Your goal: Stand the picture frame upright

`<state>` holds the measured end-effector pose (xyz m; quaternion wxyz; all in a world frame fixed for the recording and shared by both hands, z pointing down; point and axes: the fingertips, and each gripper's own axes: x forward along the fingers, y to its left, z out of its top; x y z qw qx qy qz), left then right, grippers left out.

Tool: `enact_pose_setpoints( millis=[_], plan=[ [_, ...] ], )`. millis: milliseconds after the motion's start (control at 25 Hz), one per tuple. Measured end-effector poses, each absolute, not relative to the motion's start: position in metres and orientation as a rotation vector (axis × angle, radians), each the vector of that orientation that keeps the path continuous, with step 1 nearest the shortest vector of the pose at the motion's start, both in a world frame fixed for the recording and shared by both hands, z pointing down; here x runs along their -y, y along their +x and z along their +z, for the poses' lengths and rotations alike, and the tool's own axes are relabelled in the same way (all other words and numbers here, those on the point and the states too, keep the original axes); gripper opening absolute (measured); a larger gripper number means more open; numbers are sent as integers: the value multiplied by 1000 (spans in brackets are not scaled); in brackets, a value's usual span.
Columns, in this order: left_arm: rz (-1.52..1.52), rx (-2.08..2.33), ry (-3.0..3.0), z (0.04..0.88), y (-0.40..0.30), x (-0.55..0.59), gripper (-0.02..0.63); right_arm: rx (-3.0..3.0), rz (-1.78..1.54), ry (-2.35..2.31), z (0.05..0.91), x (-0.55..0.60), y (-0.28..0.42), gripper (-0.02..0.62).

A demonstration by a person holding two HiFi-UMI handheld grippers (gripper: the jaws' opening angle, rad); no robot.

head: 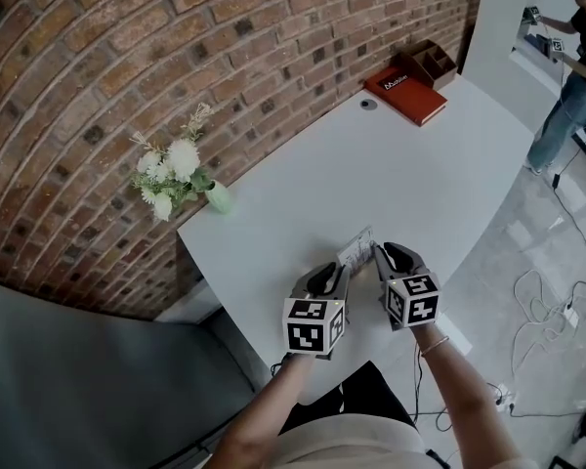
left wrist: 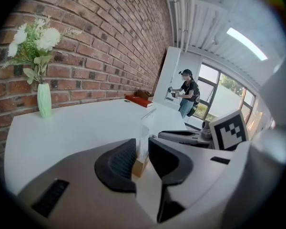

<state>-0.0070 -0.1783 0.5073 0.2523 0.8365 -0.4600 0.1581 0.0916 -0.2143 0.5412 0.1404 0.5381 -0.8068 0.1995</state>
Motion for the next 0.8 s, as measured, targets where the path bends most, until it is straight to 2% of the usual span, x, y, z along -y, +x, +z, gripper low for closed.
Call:
enact_pose_setpoints(
  millis=[400,800],
  plan=[
    [388,1323,2417,474,-22,161,72,2346,553,1743,496,177,114,54],
    [347,1391,2467,458,-44,135,4,2413,599,1815,462,122,114,54]
  ],
)
